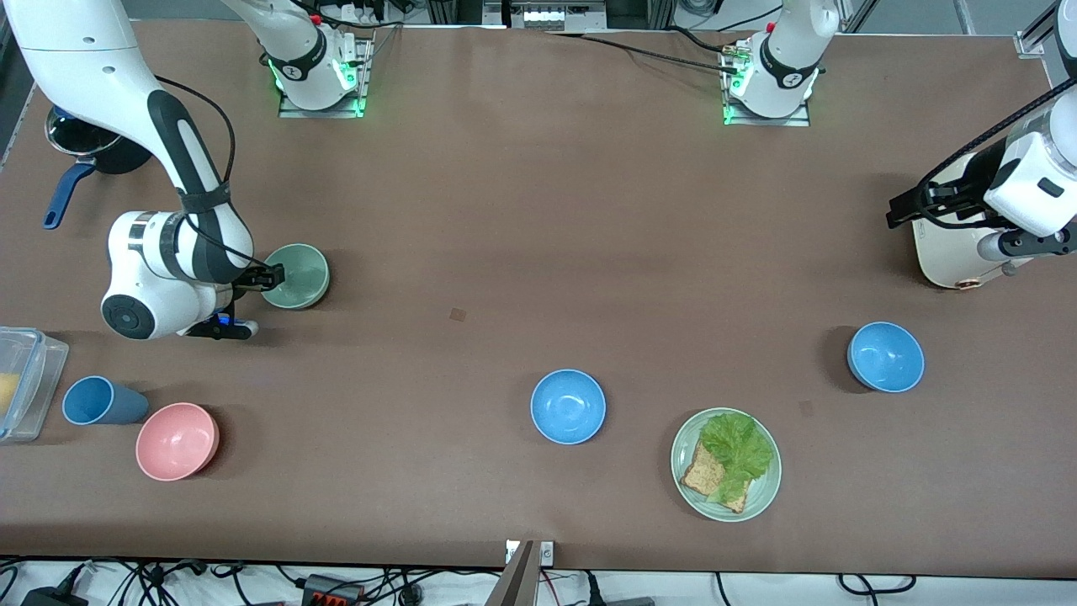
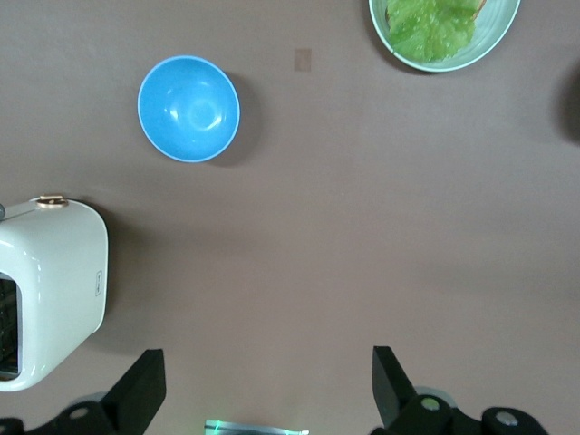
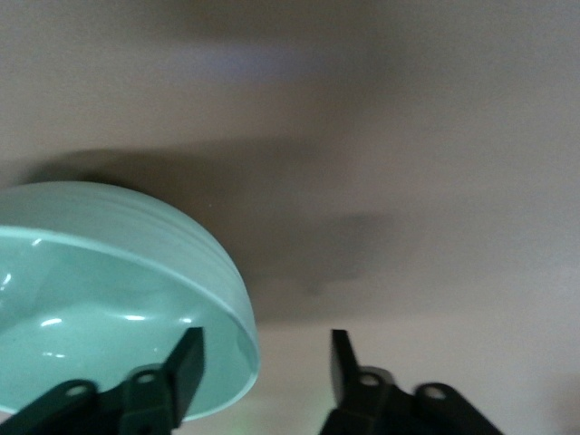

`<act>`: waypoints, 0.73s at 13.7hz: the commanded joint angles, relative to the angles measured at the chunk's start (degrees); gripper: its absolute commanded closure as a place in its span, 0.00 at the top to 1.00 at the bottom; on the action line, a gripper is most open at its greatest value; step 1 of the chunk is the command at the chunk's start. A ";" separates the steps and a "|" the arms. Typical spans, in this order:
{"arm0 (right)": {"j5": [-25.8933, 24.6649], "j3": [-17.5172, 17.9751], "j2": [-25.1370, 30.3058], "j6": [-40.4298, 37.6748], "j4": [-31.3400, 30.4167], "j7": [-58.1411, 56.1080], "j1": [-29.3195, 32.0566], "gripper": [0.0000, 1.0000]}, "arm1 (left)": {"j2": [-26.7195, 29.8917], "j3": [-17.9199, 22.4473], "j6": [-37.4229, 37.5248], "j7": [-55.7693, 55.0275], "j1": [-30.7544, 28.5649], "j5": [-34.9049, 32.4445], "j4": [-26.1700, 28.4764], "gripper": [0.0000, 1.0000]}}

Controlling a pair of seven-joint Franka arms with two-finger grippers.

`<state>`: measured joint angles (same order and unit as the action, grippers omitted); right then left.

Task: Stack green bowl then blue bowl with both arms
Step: 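Lift the green bowl with the right gripper toward the table center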

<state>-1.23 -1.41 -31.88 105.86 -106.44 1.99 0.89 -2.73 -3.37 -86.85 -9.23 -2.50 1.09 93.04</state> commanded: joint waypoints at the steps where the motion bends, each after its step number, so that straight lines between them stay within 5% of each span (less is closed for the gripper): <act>1: 0.69 0.88 1.03 0.31 -0.35 0.47 0.43 0.00 | -0.78 0.03 1.94 0.88 -0.92 1.37 -0.13 1.00; 4: 3.76 4.73 1.56 -1.35 3.07 0.20 0.42 0.00 | -1.49 0.03 2.21 0.88 -1.37 1.46 -0.13 1.00; 6: 5.35 10.61 1.38 -4.34 8.24 1.17 0.08 0.00 | -1.49 0.11 3.43 0.88 -1.45 1.46 0.04 1.00; 10: 7.45 13.54 -2.12 -4.00 17.56 12.49 -11.93 0.00 | -2.45 0.47 3.35 0.97 -1.98 1.46 -0.31 1.00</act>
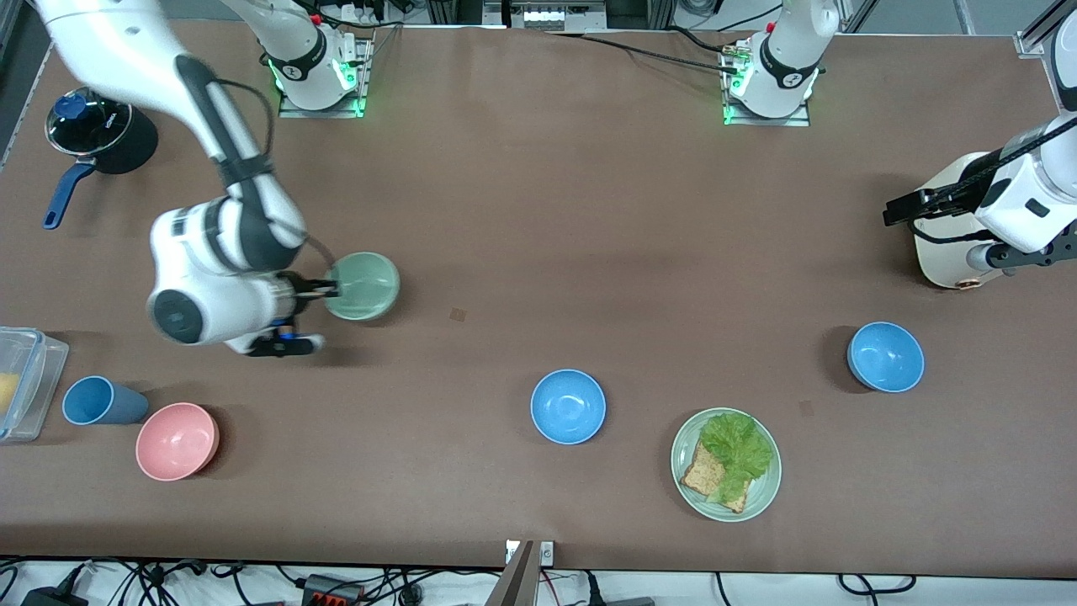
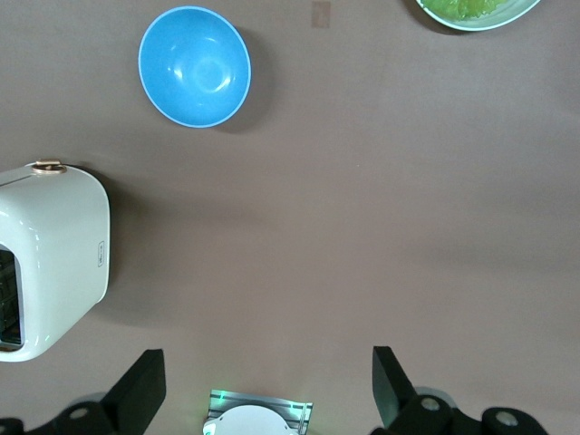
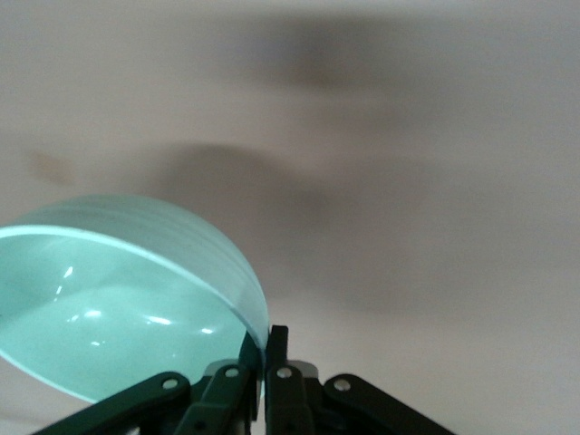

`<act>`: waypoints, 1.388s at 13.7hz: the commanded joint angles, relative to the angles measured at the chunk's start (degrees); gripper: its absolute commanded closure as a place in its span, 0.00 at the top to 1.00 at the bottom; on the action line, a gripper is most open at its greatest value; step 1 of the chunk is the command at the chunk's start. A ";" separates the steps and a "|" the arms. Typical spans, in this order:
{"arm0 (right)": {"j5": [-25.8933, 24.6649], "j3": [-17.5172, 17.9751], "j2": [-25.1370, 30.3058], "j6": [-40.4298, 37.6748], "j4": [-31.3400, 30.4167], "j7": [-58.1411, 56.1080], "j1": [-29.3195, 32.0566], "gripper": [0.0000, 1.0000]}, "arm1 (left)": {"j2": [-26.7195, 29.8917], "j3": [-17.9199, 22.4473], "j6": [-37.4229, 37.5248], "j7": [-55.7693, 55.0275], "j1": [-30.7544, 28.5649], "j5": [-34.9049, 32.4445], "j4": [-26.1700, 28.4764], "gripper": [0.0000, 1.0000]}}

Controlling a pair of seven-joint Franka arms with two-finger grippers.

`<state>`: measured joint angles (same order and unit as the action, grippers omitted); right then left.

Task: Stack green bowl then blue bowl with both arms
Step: 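Lift the green bowl with the right gripper toward the table center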

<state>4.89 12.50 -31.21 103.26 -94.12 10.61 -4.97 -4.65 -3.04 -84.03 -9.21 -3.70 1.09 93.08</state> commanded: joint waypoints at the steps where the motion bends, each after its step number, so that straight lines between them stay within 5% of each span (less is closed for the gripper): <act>1: 3.27 -0.37 -3.50 -1.13 6.13 5.55 -8.45 0.00 | -0.89 0.14 0.54 1.03 -0.78 1.37 -0.36 1.00; 4: 10.66 -0.46 -6.22 -0.08 7.45 10.91 -15.66 0.00 | -2.90 0.23 0.36 6.55 -3.84 1.37 -0.88 1.00; 8: 10.67 -0.37 -9.21 1.07 7.72 18.47 -22.18 0.00 | -7.91 0.23 -0.86 13.33 -10.35 1.99 -2.20 1.00; 13: 13.48 -0.37 -12.82 8.35 7.63 19.71 -25.52 0.01 | -16.78 0.23 -13.15 17.29 -13.09 1.55 -2.91 1.00; 14: 13.57 -0.37 -13.26 9.32 7.63 20.41 -25.61 0.23 | -18.54 0.23 -14.65 17.90 -13.35 1.54 -2.91 1.00; 15: 14.70 -0.37 -13.01 9.42 7.63 21.55 -25.44 0.93 | -20.21 0.31 -17.28 19.73 -13.70 1.54 -2.82 1.00; 19: 13.49 -1.50 -8.19 6.62 10.44 21.21 -22.99 1.00 | -26.71 0.31 -25.64 25.20 -15.64 1.54 -2.82 1.00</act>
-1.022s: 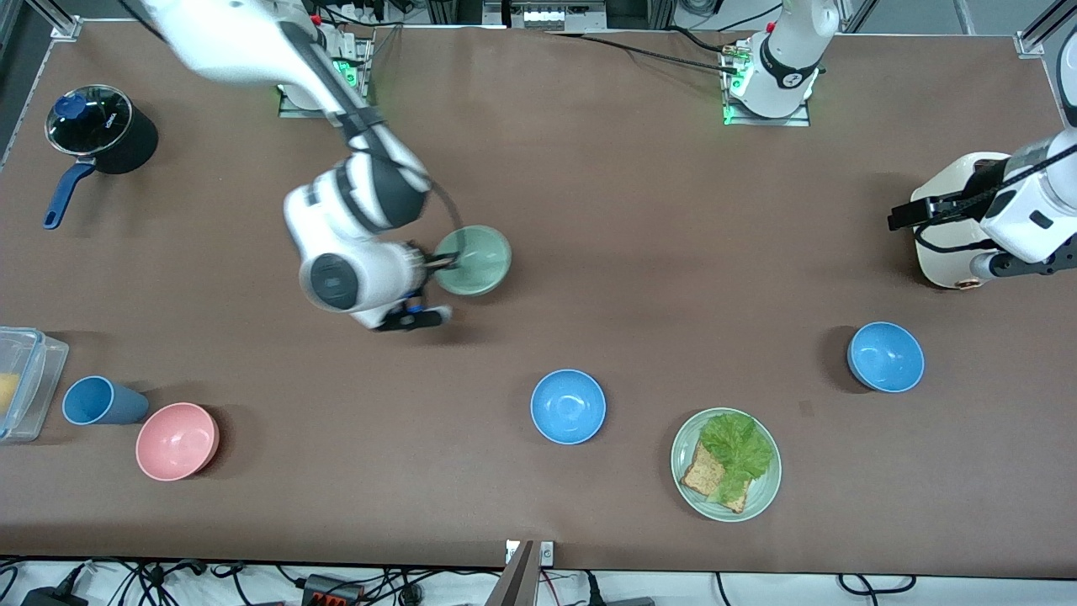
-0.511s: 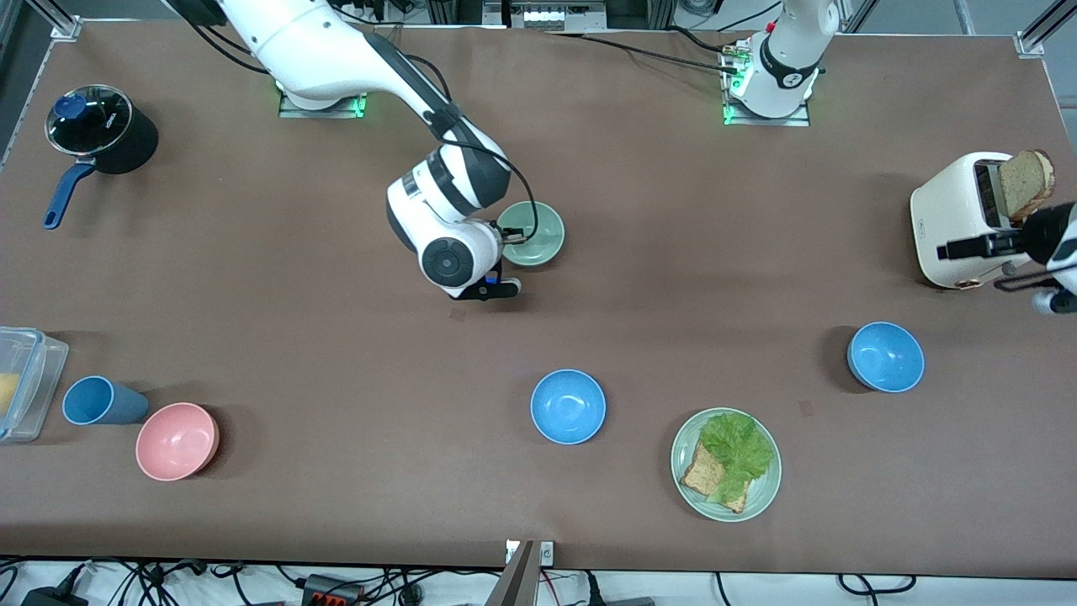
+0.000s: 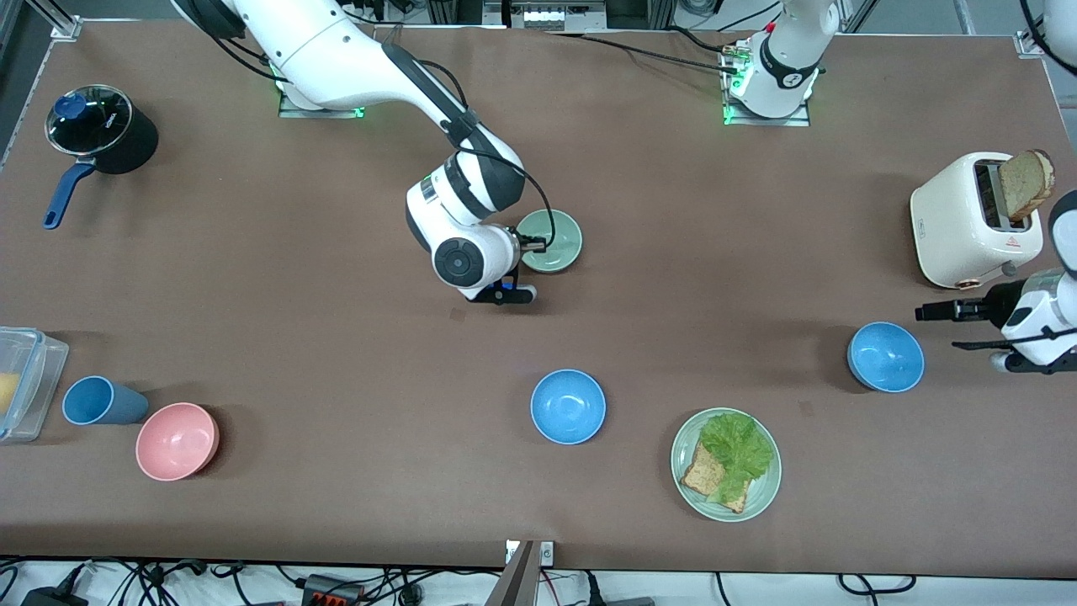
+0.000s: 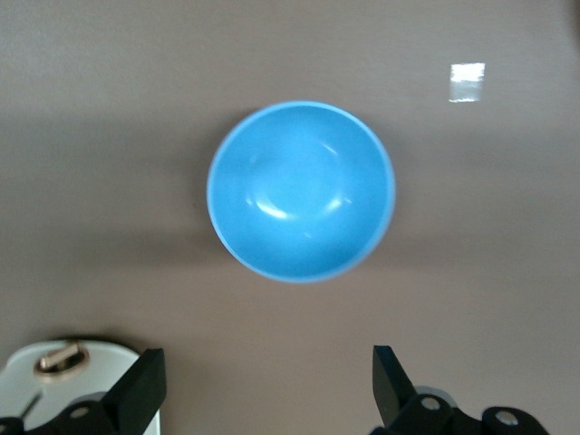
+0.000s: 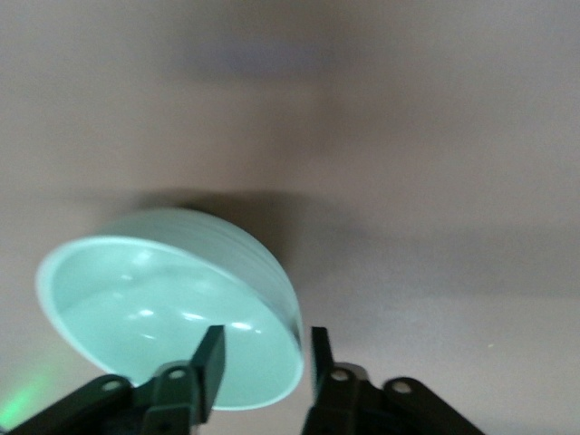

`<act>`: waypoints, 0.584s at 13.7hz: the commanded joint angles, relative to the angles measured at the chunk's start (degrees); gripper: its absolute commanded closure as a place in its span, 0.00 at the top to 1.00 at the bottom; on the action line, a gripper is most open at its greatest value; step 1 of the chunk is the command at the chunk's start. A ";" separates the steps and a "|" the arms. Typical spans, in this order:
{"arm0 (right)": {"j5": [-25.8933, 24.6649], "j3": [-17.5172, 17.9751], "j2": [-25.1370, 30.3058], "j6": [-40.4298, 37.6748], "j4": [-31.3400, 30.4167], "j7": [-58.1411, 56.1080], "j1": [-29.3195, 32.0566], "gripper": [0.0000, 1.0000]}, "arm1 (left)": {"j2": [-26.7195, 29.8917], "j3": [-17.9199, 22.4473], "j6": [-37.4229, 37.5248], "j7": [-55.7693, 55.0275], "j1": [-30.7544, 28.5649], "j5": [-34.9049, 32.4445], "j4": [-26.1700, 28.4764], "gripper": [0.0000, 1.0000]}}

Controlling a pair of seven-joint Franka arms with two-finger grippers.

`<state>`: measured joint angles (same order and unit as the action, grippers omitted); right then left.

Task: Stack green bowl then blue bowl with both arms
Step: 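Set down the green bowl while the left gripper reaches the blue bowl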

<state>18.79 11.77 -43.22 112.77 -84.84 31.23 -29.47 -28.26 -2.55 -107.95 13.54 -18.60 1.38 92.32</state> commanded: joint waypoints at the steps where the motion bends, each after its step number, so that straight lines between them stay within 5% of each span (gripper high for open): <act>1: -2.16 -2.00 5.93 -4.38 1.95 0.50 2.83 1.00 | -4.51 -0.18 -3.39 2.54 -0.73 1.26 -2.06 1.00; 7: -6.55 -2.72 15.17 -7.91 2.75 -4.66 18.28 1.00 | -9.79 -0.26 -11.40 3.33 -0.82 0.90 -2.06 1.00; 8: -8.66 -2.81 15.96 -8.44 2.75 -9.04 20.40 1.00 | -10.15 -0.18 -12.19 3.77 -0.91 0.90 -1.97 0.94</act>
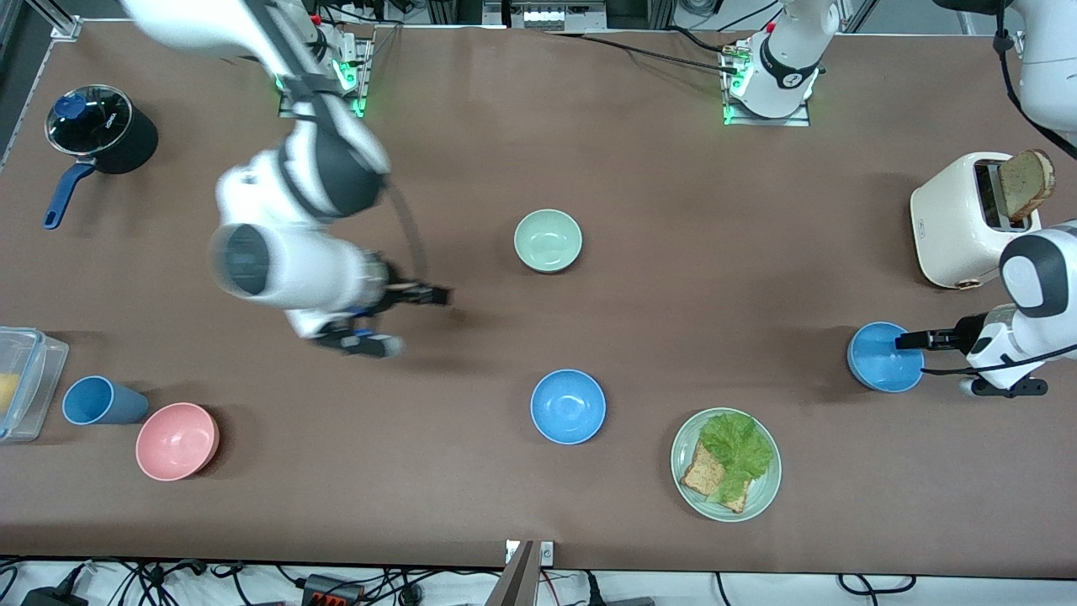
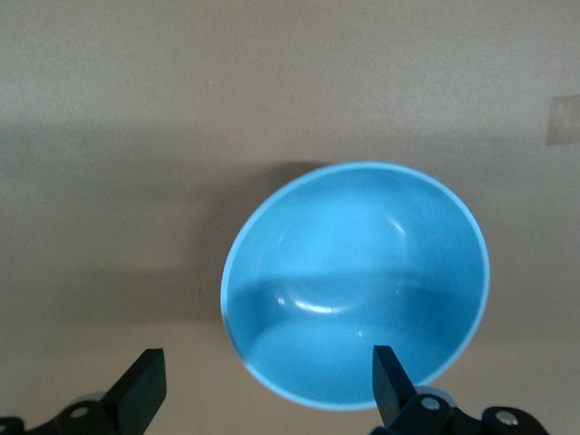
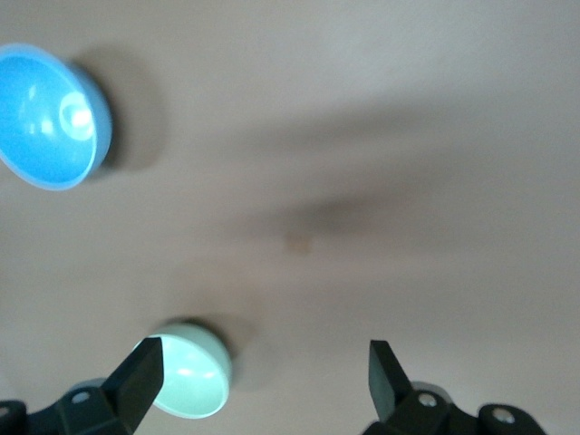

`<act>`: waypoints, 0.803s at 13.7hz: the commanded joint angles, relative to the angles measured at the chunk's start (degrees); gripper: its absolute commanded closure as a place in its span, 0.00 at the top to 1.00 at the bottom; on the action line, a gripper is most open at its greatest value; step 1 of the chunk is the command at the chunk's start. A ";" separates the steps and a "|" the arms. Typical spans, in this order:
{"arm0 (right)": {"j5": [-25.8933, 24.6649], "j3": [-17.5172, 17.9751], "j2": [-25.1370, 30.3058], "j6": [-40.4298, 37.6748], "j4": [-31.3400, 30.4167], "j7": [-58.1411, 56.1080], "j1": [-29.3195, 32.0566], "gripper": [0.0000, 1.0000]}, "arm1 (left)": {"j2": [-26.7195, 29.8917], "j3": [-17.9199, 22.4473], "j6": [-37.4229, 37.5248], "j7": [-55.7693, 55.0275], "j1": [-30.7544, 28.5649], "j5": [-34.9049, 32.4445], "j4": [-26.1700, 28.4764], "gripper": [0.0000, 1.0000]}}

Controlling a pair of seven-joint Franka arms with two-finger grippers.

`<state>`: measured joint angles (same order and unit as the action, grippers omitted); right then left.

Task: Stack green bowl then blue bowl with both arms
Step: 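Set down the green bowl while the left gripper reaches the blue bowl, then retract the right gripper while the left gripper grasps the blue bowl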

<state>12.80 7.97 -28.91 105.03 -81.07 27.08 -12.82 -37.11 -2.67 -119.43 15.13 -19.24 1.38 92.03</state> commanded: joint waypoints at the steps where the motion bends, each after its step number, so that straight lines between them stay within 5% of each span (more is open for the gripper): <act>1: -4.08 0.99 2.79 -2.45 -1.02 -7.97 5.86 1.00 | -1.90 -0.14 -1.68 3.22 -0.27 0.90 -1.76 0.89; 7: -10.42 0.81 5.78 -11.34 6.10 -9.32 14.30 1.00 | -2.79 -0.14 -4.15 5.96 -1.15 1.08 -1.24 0.54; 9: -10.25 0.46 8.68 -11.08 4.79 -12.20 16.86 1.00 | -3.05 -0.23 -4.15 5.96 -1.15 1.17 -1.24 0.52; 11: -10.34 -2.94 9.74 -10.99 4.87 -18.08 17.05 1.00 | -2.96 -0.76 -4.06 5.96 -0.97 1.26 -1.24 0.32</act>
<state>3.04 7.12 -20.96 94.52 -75.23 13.57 3.69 -39.52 -2.75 -123.58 19.48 -19.97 1.38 91.91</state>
